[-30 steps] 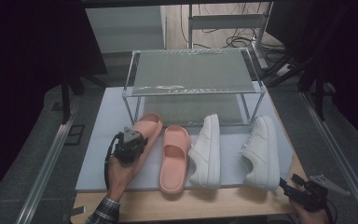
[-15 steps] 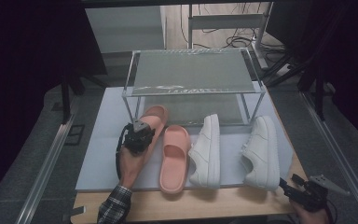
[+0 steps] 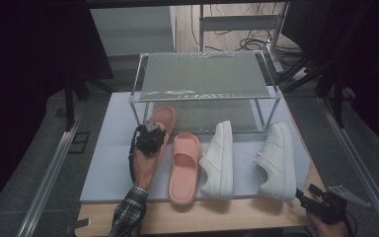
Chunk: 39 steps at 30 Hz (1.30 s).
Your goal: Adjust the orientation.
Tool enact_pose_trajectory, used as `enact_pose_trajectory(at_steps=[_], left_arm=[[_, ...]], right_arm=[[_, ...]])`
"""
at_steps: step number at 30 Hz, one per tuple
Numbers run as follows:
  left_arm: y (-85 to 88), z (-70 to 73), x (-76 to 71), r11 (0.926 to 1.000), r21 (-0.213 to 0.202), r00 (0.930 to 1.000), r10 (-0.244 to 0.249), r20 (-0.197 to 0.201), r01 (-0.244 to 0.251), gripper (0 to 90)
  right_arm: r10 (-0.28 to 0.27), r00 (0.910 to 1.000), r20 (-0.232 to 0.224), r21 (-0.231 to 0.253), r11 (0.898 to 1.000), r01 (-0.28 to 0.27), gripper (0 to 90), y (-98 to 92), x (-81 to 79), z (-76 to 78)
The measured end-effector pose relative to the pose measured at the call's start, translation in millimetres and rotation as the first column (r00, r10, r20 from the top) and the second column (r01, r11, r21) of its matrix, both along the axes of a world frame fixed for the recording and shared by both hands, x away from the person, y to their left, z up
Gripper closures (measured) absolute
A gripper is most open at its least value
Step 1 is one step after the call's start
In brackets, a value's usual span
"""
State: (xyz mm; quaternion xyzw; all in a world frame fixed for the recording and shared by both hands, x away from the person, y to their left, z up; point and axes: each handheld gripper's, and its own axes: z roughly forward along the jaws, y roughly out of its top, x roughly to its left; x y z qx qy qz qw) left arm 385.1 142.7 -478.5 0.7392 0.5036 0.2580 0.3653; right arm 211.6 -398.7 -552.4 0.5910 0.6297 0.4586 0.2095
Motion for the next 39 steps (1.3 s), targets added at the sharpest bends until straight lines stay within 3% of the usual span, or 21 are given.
enact_pose_trajectory(at_steps=[6, 12, 23, 34, 39], left_arm=[[-6.7, -6.2, 9.9, 0.9997, 0.022, 0.9999, 0.002, -0.014, -0.002, 85.3], [-7.7, -8.1, 11.8, 0.9999, -0.010, 0.9992, -0.013, -0.036, 0.013, 83.2], [3.1, 10.5, -6.3, 0.9972, -0.057, 0.9988, -0.048, -0.008, 0.047, 78.6], [18.5, 19.1, -29.5, 0.9932, -0.085, 0.9968, -0.079, 0.015, 0.080, 89.1], [28.8, 18.8, -42.5, 0.9912, -0.097, 0.9960, -0.089, 0.011, 0.089, 89.6]], right_arm=[[0.000, 1.0000, 0.000, 0.000, 1.000, 0.000, 23.5, 0.0, 0.0, 0.0], [0.001, 1.0000, 0.001, 0.000, 1.000, -0.001, 23.5, 0.0, -0.1, -0.1], [0.001, 1.0000, 0.001, 0.000, 1.000, -0.001, 23.5, 0.0, -0.1, -0.1], [0.001, 1.0000, 0.001, 0.000, 1.000, -0.001, 23.5, 0.1, -0.2, -0.1], [0.001, 1.0000, 0.001, 0.000, 1.000, -0.001, 23.5, 0.2, -0.2, -0.1]])
